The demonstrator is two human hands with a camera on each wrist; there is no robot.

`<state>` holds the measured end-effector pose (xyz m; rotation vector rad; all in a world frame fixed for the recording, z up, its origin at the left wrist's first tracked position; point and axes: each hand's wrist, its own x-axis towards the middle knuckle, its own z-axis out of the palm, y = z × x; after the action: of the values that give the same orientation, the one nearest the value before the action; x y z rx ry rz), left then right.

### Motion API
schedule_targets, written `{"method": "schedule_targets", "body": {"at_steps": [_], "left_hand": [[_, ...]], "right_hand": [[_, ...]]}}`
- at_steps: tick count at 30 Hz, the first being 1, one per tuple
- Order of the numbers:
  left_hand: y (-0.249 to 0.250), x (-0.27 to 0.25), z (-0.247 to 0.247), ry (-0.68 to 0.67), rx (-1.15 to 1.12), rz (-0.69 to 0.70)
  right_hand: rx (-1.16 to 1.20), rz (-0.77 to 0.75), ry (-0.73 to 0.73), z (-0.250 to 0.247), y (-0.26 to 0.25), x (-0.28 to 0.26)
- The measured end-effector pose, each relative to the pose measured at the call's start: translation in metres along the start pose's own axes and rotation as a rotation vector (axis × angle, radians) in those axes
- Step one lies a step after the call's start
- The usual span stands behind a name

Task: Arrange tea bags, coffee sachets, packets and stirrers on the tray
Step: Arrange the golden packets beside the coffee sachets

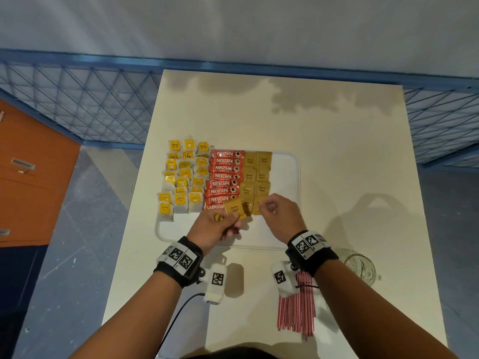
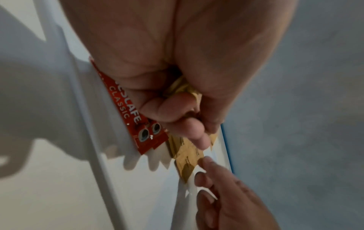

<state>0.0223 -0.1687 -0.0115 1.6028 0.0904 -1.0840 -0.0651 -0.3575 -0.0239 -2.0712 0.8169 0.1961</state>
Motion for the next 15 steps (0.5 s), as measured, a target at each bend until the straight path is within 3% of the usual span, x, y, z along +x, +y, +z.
{"method": "schedule_targets", "body": {"at_steps": [7,11,15], "left_hand": [[-0.001,-0.008,0.004,-0.005,0.125,-0.005],[-0.005,-0.011,0.004,-0.025,0.194,0.012],[-0.006,-0.016,0.004,-0.010,0.125,-0.003]], "right_hand": [[0.152,-0.124,-0.163,0.011,-0.002,-0.017],[0.137,-0.132,-0.158,0.015,0.001,-0.023],[0.109,-0.110,-0.074,0.012,0.000,-0.025]]}}
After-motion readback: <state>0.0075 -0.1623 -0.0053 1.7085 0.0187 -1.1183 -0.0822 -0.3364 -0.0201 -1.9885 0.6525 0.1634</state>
